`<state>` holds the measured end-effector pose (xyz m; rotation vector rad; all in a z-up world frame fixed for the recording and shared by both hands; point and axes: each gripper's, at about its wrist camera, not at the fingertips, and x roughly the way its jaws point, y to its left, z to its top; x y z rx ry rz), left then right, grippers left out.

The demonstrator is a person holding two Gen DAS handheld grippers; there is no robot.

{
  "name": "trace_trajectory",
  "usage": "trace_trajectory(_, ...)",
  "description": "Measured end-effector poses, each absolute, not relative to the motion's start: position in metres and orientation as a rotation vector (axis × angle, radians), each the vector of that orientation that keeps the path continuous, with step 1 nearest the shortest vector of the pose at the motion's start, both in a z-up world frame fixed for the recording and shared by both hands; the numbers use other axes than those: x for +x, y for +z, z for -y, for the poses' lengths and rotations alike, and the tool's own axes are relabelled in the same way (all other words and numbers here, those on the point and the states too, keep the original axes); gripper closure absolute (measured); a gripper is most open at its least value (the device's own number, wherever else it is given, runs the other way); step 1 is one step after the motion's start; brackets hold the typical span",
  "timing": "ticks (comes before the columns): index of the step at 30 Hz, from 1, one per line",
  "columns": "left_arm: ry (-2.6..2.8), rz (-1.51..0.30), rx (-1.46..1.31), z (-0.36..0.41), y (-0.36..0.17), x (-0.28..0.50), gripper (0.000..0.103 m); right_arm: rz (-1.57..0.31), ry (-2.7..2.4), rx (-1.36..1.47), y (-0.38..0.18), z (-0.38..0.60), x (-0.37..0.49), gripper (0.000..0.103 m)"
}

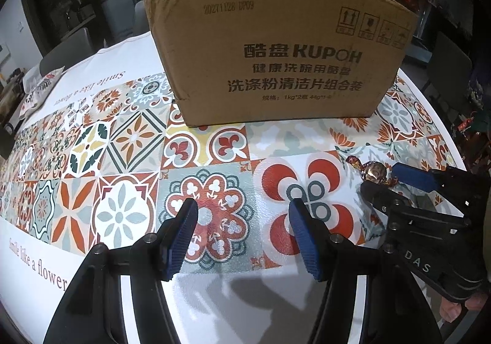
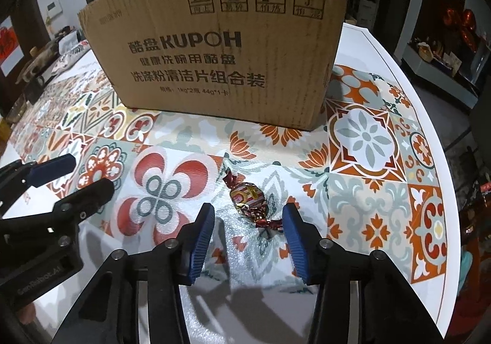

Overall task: Organize snacks
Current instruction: 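Move the right tool back to the foil-wrapped candy on the table, then grasp the foil-wrapped candy with the right tool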

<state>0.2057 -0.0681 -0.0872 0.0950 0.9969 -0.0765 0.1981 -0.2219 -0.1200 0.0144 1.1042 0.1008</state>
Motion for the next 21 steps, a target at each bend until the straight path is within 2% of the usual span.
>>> trace_trajectory(4,-0.076,-0.999,0.097,0.069,-0.089,0.208,0.043,-1.107,0.098,-0.002,-0.123,0.219,0.202,0.059)
trace_trajectory(7,-0.080,-0.997,0.093,0.068,-0.089,0.208,0.043,-1.113,0.107,-0.004,-0.124,0.217,0.203,0.067)
trace_trajectory(9,-0.079,-0.997,0.093,0.068,-0.089,0.208,0.043,-1.112,0.108,0.001,-0.124,0.217,0.202,0.078)
trace_trajectory(21,-0.098,-0.973,0.088,0.069,-0.079,0.201,0.042,-1.075,0.106,0.031,-0.107,0.216,0.189,0.079)
